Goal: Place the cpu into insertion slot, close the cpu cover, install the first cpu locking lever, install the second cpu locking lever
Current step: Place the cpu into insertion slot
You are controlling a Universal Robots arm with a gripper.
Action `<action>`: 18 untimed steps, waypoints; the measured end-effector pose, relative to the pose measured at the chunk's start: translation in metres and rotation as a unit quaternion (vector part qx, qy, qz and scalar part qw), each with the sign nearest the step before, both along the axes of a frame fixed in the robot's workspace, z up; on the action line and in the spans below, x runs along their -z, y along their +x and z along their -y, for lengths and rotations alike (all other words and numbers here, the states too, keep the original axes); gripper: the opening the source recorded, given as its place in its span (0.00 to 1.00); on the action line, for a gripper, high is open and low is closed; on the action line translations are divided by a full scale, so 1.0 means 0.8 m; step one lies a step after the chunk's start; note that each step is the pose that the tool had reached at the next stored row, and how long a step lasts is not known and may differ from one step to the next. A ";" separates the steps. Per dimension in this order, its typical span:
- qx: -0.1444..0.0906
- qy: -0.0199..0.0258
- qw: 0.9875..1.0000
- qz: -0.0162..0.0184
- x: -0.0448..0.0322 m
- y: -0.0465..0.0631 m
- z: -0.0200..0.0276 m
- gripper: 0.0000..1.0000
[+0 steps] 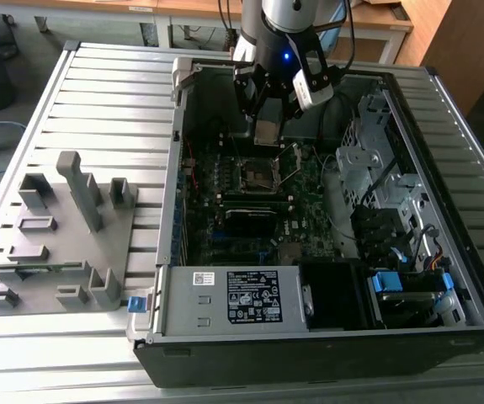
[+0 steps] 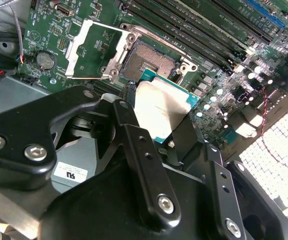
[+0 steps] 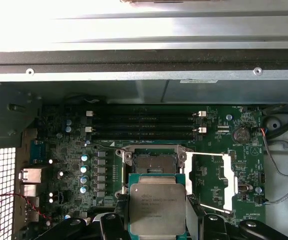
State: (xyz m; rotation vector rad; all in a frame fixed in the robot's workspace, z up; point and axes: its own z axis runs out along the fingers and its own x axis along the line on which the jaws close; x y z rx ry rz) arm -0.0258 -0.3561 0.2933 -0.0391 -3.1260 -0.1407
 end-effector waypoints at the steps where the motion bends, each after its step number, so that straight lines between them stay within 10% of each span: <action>1: 0.000 0.000 1.000 0.000 0.0000 0.000 0.0000 0.54; 11: 0.023 0.001 1.000 0.000 0.0011 0.000 0.0000 0.54; 18: 0.086 0.001 0.996 0.000 0.0036 0.000 0.0000 0.54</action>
